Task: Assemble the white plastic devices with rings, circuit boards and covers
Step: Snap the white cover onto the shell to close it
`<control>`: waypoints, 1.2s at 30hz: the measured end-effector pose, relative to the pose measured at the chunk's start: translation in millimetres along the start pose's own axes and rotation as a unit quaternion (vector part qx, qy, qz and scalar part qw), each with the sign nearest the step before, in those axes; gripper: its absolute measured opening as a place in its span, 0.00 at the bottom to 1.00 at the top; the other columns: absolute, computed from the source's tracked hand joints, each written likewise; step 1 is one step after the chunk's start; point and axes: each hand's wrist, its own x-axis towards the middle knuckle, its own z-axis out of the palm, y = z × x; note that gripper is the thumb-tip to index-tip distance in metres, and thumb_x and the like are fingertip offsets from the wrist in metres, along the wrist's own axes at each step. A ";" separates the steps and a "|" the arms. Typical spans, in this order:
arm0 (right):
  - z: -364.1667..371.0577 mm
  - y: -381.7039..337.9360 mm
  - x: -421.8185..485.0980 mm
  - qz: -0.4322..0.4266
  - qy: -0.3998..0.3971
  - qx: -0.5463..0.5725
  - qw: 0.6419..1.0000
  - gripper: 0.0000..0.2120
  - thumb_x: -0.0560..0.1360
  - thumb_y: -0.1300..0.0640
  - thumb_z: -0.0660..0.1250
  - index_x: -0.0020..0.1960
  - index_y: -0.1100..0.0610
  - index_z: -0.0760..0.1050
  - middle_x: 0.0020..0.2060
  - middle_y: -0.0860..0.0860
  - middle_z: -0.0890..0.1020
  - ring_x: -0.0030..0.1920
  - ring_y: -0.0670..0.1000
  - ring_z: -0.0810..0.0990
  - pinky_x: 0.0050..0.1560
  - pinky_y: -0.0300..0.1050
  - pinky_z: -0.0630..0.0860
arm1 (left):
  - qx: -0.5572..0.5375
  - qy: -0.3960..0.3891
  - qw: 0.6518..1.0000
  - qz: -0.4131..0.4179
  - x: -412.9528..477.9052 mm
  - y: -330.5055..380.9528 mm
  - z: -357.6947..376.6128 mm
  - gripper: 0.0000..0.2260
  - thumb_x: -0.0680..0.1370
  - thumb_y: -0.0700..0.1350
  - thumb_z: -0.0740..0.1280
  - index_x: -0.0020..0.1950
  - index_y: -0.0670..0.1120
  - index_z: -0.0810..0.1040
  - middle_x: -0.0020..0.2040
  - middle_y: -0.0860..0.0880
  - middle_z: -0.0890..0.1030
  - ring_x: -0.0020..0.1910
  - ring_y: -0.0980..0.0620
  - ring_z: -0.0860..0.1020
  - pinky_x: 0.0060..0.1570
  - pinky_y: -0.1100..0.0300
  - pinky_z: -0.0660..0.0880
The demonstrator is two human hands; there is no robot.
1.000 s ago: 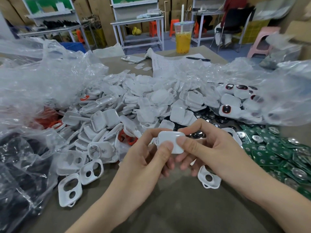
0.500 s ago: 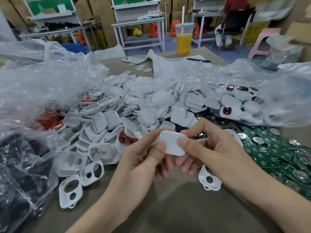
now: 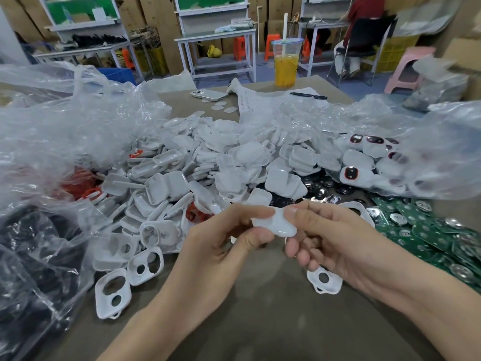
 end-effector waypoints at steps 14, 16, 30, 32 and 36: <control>-2.0 11.8 -3.3 -0.195 0.029 -0.205 0.959 0.19 0.67 0.32 0.73 0.51 0.43 0.83 0.38 0.52 0.85 0.42 0.48 0.83 0.45 0.53 0.77 | -0.118 0.037 0.991 -0.061 0.2 4.4 4.6 0.12 0.74 0.59 0.71 0.47 0.52 0.84 0.31 0.52 0.79 0.31 0.56 0.76 0.36 0.66 0.73; -1.9 11.2 -3.5 -0.195 0.019 -0.189 0.962 0.20 0.66 0.32 0.73 0.50 0.44 0.84 0.38 0.52 0.85 0.41 0.48 0.83 0.43 0.43 0.76 | -0.084 0.026 0.995 -0.043 1.4 3.3 1.3 0.08 0.75 0.58 0.70 0.47 0.56 0.84 0.33 0.54 0.78 0.34 0.58 0.76 0.39 0.68 0.73; 2.2 18.6 11.9 -0.146 0.042 -0.093 0.984 0.23 0.68 0.32 0.72 0.53 0.48 0.84 0.31 0.50 0.79 0.31 0.48 0.75 0.38 0.44 0.72 | -0.162 0.022 0.974 -0.155 8.8 0.0 8.6 0.21 0.78 0.59 0.65 0.49 0.41 0.82 0.37 0.41 0.80 0.34 0.51 0.75 0.40 0.59 0.72; 1.3 17.7 15.4 -0.150 0.056 -0.090 0.983 0.26 0.66 0.30 0.73 0.55 0.48 0.85 0.31 0.50 0.79 0.31 0.48 0.75 0.38 0.44 0.71 | -0.212 0.017 0.960 -0.185 9.3 -1.4 11.3 0.22 0.78 0.59 0.66 0.51 0.40 0.83 0.41 0.39 0.81 0.36 0.51 0.76 0.39 0.58 0.74; -3.9 15.5 19.8 -0.144 0.072 -0.040 0.986 0.29 0.62 0.31 0.77 0.56 0.48 0.85 0.33 0.48 0.81 0.33 0.46 0.78 0.39 0.37 0.77 | -0.322 0.016 0.916 -0.239 12.4 -1.6 14.7 0.18 0.77 0.52 0.70 0.54 0.37 0.83 0.48 0.40 0.85 0.44 0.50 0.83 0.42 0.63 0.80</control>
